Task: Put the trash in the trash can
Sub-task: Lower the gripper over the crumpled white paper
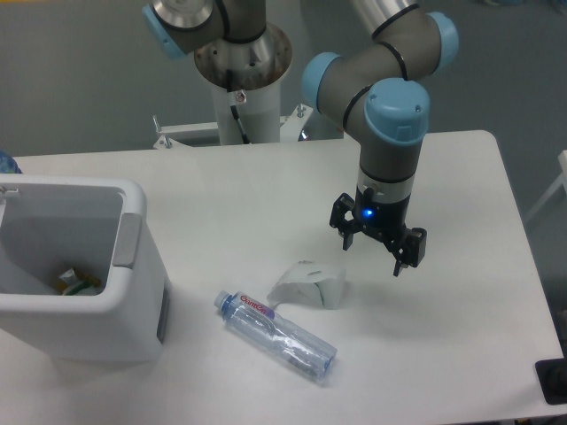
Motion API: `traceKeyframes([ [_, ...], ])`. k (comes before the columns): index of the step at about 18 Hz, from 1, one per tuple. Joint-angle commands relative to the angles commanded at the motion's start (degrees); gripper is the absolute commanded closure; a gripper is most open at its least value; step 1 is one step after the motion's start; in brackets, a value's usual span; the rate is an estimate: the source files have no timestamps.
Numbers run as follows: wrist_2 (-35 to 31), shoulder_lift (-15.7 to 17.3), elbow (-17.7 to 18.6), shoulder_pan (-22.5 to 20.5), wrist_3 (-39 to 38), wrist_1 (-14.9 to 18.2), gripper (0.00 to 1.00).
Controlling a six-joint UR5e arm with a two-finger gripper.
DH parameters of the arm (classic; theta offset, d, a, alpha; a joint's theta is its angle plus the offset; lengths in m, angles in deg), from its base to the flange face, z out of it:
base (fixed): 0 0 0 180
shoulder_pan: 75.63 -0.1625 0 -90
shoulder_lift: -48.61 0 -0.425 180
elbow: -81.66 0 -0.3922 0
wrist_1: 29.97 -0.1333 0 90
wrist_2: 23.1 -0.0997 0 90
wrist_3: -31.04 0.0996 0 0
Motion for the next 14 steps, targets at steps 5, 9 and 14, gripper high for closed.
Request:
traceKeyframes([
  [5, 0.1, 0.0, 0.3, 0.0, -0.4, -0.2, 0.00],
  [9, 0.5, 0.1, 2.8, 0.1, -0.5, -2.1, 0.00],
  [14, 1.5, 0.3, 6.4, 0.5, -0.7, -6.2, 0.00],
])
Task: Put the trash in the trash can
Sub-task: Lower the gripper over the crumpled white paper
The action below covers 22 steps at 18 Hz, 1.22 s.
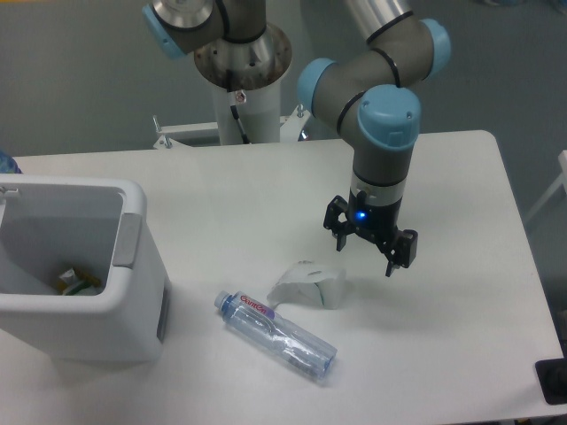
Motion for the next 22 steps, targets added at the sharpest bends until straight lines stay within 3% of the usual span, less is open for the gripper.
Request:
traceKeyframes([
  [7, -0.1, -0.4, 2.0, 2.5, 0.4, 0.1, 0.00],
  [16, -0.4, -5.7, 1.2, 5.5, 0.8, -0.2, 0.00],
  [17, -0.5, -6.0, 1.1, 5.5, 0.8, -0.3, 0.04],
  [18, -0.7, -6.0, 1.1, 5.5, 0.9, -0.2, 0.19],
  [22, -0.7, -5.5, 1.5, 5.5, 1.6, 0.1, 0.95],
])
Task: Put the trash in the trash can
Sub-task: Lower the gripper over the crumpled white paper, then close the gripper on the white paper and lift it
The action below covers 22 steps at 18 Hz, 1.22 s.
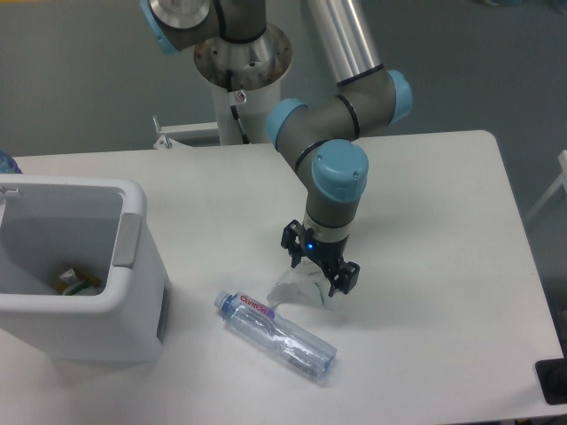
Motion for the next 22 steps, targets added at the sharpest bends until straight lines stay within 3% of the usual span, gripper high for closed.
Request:
traceKeyframes([
  [1, 0.0, 0.2, -0.2, -0.1, 0.5, 0.1, 1.00],
  [7, 0.6, 2.1, -1.8, -0.1, 1.1, 0.9, 1.00],
  [10, 1.7, 5.1, -2.9, -0.1, 1.1, 4.0, 1.00],
  [14, 8.1, 8.3, -5.5, -0.5, -0.1, 9.1, 1.00],
  [16, 12.7, 9.8, -7.0, -0.7, -1.9, 9.3, 1.00],
  [22, 25.3, 10.2, -15.2, -0.8, -13.4, 9.0, 1.00],
])
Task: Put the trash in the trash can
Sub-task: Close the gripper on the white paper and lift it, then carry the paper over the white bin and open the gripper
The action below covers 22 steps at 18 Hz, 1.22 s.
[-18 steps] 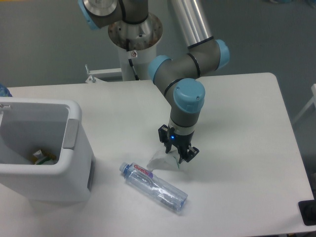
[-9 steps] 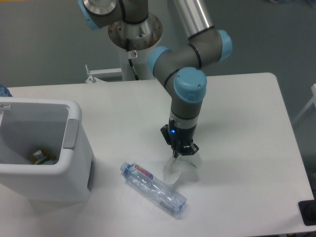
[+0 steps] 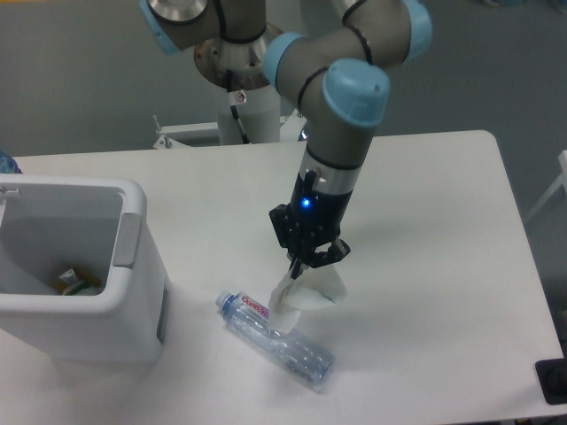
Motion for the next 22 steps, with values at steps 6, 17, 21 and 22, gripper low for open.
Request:
traceKeyframes([
  [6, 6.4, 2.0, -2.7, 0.9, -7.1, -0.4, 1.00],
  [17, 7.2, 8.5, -1.0, 14.0, -16.1, -0.5, 1.00],
  [21, 7.2, 9.9, 2.7, 17.7, -15.8, -0.8, 0.83],
  [22, 7.3, 10.0, 3.6, 18.4, -15.7, -0.8, 0.54],
])
